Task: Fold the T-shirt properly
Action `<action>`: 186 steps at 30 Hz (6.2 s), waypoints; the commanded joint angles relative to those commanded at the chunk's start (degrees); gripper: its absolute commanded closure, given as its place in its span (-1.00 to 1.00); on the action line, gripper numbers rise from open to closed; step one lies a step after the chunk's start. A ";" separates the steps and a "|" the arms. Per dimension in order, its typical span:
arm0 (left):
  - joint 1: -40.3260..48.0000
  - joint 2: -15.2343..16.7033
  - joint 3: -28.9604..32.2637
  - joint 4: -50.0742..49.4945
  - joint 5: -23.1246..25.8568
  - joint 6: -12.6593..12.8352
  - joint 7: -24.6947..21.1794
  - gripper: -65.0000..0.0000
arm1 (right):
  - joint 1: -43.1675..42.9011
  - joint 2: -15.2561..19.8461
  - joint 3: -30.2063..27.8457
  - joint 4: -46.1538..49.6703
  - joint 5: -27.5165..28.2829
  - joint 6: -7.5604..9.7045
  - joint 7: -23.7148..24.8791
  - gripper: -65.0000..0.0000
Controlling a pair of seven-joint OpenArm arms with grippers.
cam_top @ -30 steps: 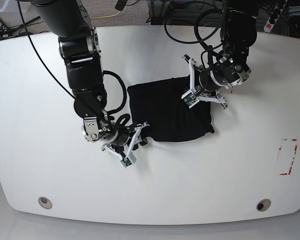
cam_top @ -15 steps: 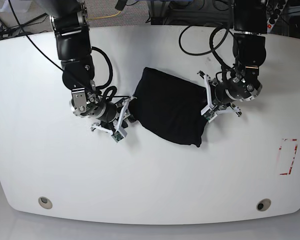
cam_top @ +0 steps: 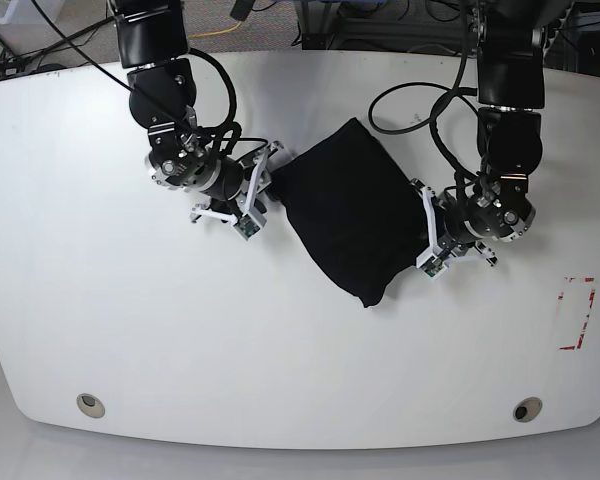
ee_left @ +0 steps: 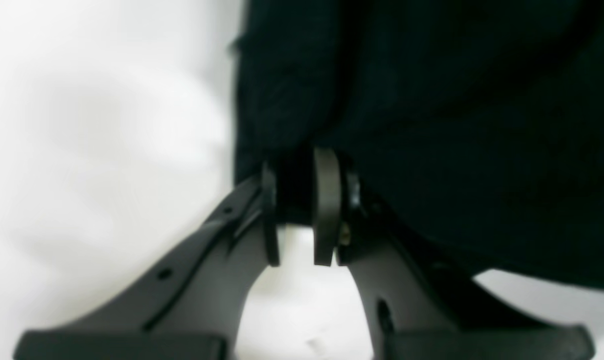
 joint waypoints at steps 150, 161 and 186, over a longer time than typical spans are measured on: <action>56.79 10.64 -17.58 -24.44 0.18 16.13 -36.92 0.17 | -44.04 -2.73 26.64 -25.76 -6.24 5.63 41.58 0.40; 37.98 6.59 -13.19 -52.04 1.05 16.31 -38.59 0.17 | -29.71 -2.64 26.46 -42.20 -15.38 -3.52 41.58 0.40; 22.42 8.88 -3.43 -67.25 2.02 37.49 -44.31 0.17 | -11.52 -1.14 26.46 -63.47 -23.56 -11.52 41.58 0.40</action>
